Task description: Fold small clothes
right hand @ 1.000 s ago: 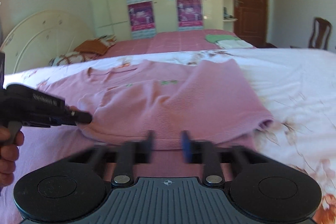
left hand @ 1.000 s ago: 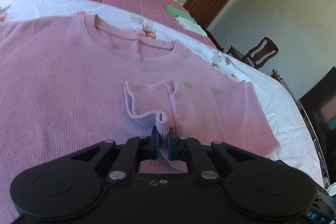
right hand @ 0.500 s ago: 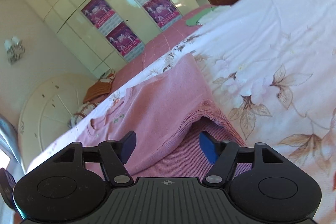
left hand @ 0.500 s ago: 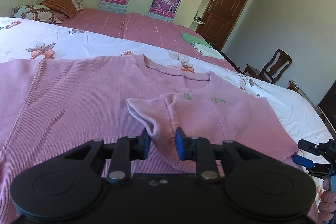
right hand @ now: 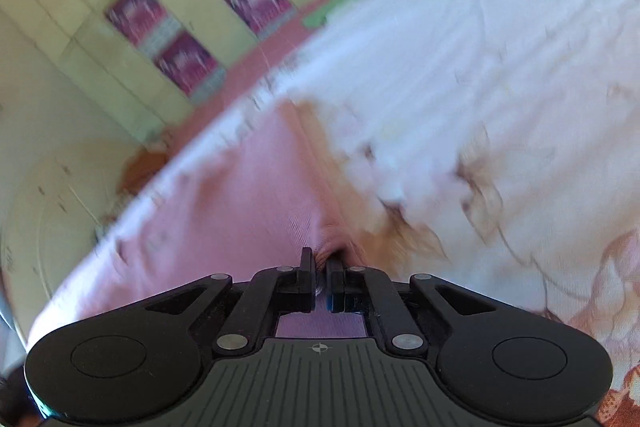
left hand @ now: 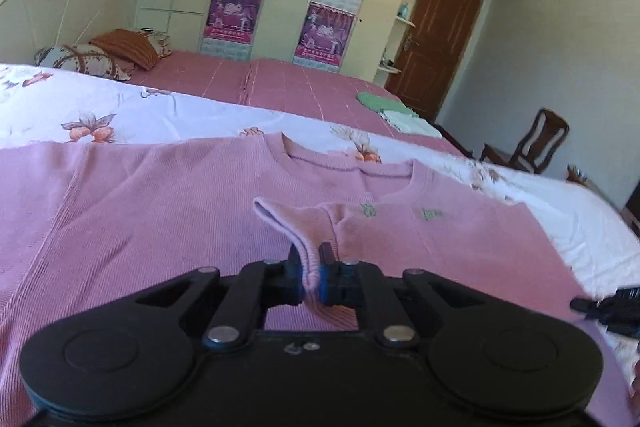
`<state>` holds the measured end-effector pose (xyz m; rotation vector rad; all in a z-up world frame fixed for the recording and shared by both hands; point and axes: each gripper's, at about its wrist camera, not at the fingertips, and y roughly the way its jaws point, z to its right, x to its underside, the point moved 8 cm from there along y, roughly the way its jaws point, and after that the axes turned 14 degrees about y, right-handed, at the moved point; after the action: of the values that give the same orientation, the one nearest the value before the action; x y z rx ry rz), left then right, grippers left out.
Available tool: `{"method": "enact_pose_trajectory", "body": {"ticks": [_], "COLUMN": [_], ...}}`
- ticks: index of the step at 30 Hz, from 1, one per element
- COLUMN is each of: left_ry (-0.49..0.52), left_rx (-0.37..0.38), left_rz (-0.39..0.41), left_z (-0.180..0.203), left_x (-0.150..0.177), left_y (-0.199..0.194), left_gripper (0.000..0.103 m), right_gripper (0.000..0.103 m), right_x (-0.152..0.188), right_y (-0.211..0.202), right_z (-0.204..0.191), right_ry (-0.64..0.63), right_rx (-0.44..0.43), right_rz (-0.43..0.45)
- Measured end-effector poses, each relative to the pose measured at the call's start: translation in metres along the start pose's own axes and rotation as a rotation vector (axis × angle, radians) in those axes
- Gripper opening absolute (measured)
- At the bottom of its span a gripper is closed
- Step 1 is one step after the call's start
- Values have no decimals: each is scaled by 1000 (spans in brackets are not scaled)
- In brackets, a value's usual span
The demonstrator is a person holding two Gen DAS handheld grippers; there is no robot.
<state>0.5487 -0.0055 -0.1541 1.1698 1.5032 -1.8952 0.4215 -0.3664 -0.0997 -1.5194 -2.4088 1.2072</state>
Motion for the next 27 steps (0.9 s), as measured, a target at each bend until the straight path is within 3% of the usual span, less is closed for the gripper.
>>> {"method": "enact_pose_trajectory", "body": {"ticks": [1, 3, 4, 6, 9, 11, 13, 14, 15, 16, 18, 20, 23, 25, 27], "left_ry": [-1, -20, -31, -65, -109, -105, -91, -73, -58, -47, 6, 11, 33, 22, 45], "left_rx": [10, -10, -21, -33, 2, -15, -30, -20, 6, 11, -10, -24, -107, -108, -96], "left_rz": [-16, -16, 4, 20, -37, -122, -132, -143, -152, -161, -150, -86, 4, -50, -87], "left_z": [1, -7, -12, -24, -32, -33, -30, -26, -21, -18, -14, -15, -25, -29, -27], "left_x": [3, 3, -1, -10, -15, -10, -11, -13, -15, -15, -16, -20, -25, -17, -9], "left_y": [1, 0, -1, 3, 23, 42, 47, 49, 51, 52, 51, 40, 24, 36, 45], "left_gripper": [13, 46, 48, 47, 46, 45, 43, 31, 6, 7, 6, 6, 6, 7, 8], "right_gripper": [2, 10, 15, 42, 42, 42, 42, 41, 38, 35, 20, 7, 5, 0, 0], "right_x": [2, 1, 0, 0, -2, -7, -14, -16, -24, -27, -33, -37, -42, -43, -45], "right_y": [-1, -11, -19, -39, -52, -48, -33, -25, -8, 5, 32, 55, 74, 89, 89], "right_z": [0, -5, -7, -18, -27, -35, -48, -53, -59, -62, -67, -69, -66, -50, -44], "right_ry": [-8, -34, -59, -132, -191, -226, -268, -284, -299, -311, -326, -341, -371, -413, -407], "right_rx": [0, -9, -15, -50, -67, -62, -51, -52, -47, -39, -22, 3, 4, 89, 66], "right_rz": [-11, -29, -19, 12, 35, 68, 96, 101, 101, 99, 89, 74, 52, 46, 46]}}
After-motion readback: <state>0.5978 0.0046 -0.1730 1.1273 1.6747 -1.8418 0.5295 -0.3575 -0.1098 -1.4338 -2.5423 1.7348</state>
